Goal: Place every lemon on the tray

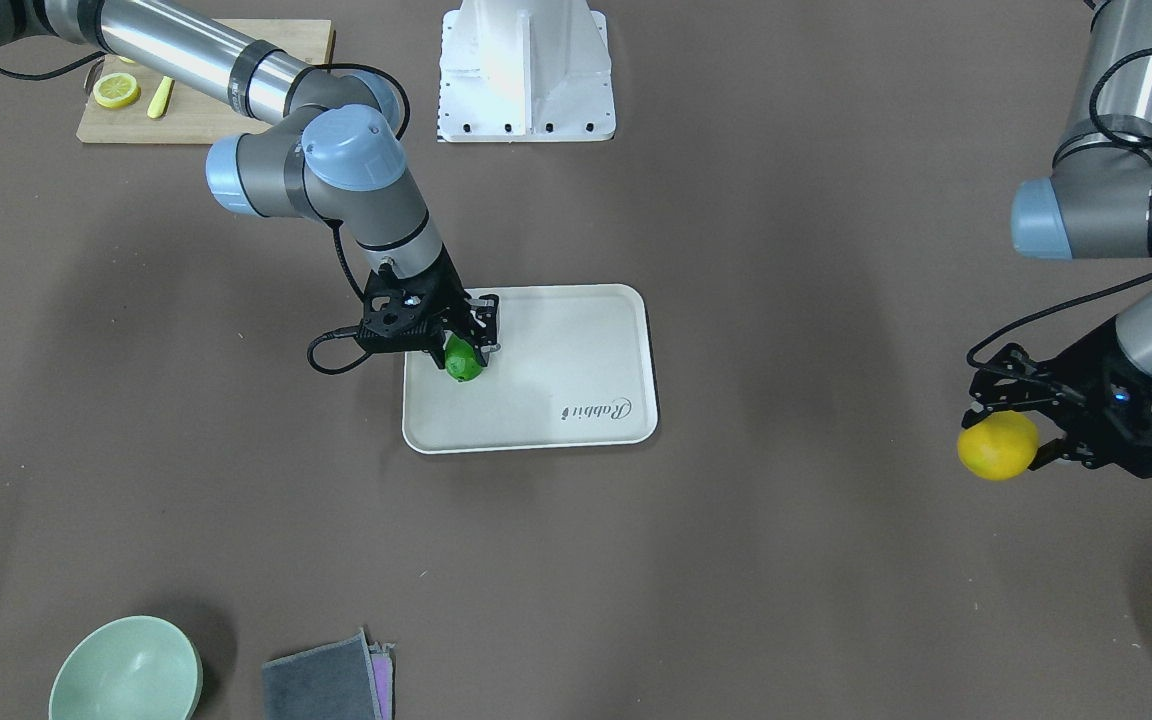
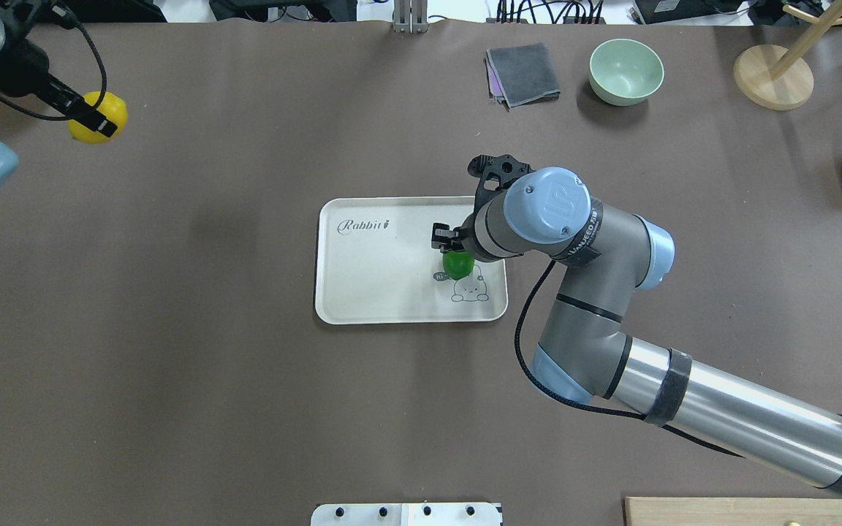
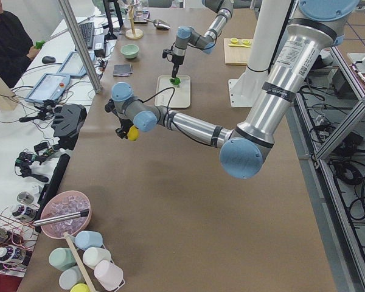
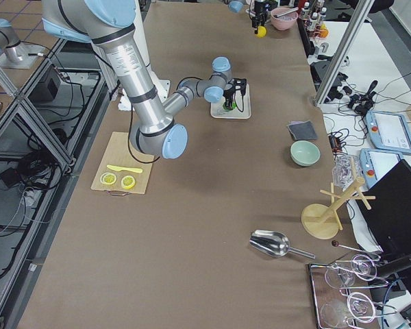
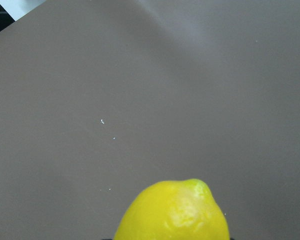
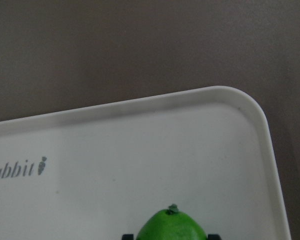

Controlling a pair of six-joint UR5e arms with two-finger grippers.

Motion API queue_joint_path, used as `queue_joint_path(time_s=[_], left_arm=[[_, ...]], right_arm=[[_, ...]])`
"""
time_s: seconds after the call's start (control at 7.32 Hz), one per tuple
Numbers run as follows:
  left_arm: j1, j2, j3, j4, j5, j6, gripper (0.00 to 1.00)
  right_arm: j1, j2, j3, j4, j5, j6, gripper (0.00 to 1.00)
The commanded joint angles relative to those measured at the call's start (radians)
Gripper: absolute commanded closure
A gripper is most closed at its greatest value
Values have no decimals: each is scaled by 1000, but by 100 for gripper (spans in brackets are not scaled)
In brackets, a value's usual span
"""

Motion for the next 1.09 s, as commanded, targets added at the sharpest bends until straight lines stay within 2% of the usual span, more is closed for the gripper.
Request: queue_joint_path(time_s=[0.0, 0.14, 0.41, 0.68, 0.96], left_arm=[[89, -24, -62, -1, 9, -233, 100], [141, -52, -85, 1, 18, -383, 100], [306, -116, -119, 2, 177, -662, 100], [383, -174, -127, 2, 229, -900, 100], [451, -201, -122, -1, 294, -1003, 100]], right_arm=[[34, 38, -2, 5, 13, 10, 0], [71, 40, 11, 3, 68, 12, 0], [172, 17, 58, -6, 230, 1, 0], [252, -88, 127, -6, 300, -116, 0], [334, -188, 146, -5, 379, -279, 0]])
